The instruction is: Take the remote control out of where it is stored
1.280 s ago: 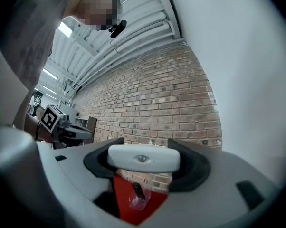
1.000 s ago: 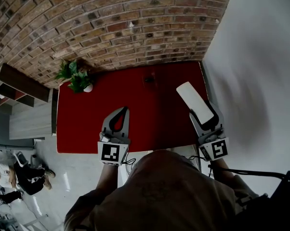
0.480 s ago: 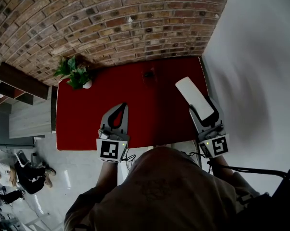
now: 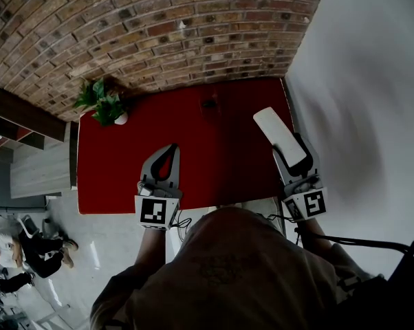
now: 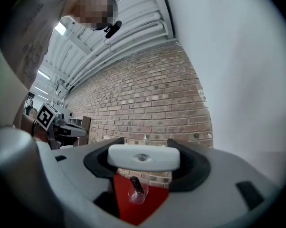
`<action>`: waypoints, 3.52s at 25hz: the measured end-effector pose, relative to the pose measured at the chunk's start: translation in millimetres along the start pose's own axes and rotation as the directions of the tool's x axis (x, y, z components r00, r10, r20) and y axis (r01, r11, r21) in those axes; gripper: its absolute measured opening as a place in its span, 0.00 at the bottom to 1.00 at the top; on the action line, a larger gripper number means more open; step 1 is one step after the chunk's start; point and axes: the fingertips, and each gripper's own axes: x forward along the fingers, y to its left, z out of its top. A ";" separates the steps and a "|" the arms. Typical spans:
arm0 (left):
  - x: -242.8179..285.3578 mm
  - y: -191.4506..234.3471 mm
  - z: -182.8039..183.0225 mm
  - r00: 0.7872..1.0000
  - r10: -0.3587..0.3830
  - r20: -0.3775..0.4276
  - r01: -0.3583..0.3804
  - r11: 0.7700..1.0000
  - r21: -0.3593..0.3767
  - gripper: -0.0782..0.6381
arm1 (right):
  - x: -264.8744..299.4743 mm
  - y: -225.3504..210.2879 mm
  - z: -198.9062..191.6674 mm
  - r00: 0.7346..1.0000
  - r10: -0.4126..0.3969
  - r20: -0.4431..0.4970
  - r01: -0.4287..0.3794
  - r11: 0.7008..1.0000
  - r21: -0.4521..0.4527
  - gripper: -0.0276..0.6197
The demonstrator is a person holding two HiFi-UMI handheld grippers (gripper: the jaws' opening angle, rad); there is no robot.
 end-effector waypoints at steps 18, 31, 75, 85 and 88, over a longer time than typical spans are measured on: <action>2.5 -4.7 3.5 1.000 -0.004 0.011 0.004 1.000 -0.021 0.12 | 54.8 -21.7 -37.5 0.998 0.027 -0.065 -0.033 0.995 -0.089 0.50; 5.1 -9.2 -7.4 1.000 -0.011 -0.010 0.011 0.999 -0.032 0.12 | 122.1 -37.4 -142.4 0.965 0.041 -0.260 -0.042 0.999 0.002 0.50; -0.9 23.4 -54.0 0.984 0.094 -0.151 -0.104 0.993 -0.058 0.12 | 155.4 -64.0 -435.6 0.624 -0.008 -0.781 0.030 0.999 0.014 0.50; -6.1 25.5 -59.5 0.980 0.101 -0.169 -0.113 0.992 -0.061 0.12 | 123.9 -57.1 -470.6 0.439 0.028 -0.898 0.024 0.999 0.043 0.46; -6.7 25.0 -61.4 0.979 0.102 -0.177 -0.115 0.992 -0.061 0.12 | 121.5 -53.9 -476.0 0.411 0.037 -0.911 0.008 0.999 0.044 0.46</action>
